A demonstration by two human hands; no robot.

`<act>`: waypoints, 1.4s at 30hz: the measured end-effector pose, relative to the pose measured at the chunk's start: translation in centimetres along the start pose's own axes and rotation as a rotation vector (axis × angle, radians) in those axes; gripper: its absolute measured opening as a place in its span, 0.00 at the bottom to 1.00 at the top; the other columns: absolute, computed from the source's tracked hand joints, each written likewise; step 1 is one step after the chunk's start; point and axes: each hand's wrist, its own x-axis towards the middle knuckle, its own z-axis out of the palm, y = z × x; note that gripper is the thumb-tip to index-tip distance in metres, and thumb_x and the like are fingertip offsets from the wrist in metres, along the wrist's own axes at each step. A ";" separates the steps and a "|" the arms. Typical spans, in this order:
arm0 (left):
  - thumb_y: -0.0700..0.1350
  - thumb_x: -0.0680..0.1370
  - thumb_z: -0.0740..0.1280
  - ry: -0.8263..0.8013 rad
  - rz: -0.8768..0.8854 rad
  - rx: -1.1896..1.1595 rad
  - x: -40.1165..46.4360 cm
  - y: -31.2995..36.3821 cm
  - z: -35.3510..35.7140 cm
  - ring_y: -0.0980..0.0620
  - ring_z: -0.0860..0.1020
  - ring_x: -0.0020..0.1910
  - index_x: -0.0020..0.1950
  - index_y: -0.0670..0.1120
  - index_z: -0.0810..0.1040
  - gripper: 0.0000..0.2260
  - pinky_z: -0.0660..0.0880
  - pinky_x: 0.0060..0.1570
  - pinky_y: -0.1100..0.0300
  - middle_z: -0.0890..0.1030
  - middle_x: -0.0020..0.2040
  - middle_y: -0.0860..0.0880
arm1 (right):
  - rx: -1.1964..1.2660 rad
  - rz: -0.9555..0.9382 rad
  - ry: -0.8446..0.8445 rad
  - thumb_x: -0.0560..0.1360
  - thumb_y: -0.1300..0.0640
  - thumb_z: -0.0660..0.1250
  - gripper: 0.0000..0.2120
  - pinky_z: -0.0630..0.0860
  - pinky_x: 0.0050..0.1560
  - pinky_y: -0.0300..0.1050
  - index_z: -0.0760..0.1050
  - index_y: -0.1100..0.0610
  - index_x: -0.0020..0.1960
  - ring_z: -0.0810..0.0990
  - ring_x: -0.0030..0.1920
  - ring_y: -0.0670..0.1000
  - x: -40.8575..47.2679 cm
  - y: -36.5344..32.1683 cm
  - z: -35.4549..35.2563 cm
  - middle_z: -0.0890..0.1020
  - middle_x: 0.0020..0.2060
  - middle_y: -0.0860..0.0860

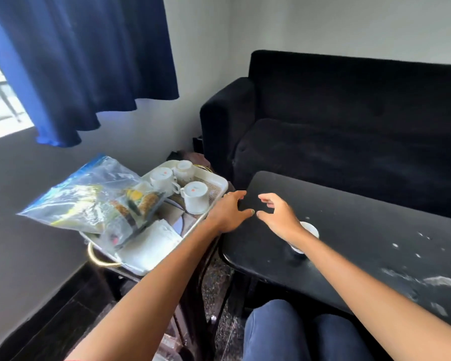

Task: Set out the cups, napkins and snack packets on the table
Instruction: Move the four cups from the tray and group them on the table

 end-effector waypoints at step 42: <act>0.64 0.70 0.68 0.389 -0.357 0.627 12.5 -13.3 -10.6 0.44 0.75 0.61 0.61 0.46 0.70 0.29 0.35 0.70 0.35 0.81 0.52 0.44 | 0.395 0.286 -0.374 0.77 0.67 0.57 0.13 0.68 0.42 0.44 0.76 0.59 0.56 0.75 0.45 0.54 15.7 -10.9 13.4 0.77 0.46 0.56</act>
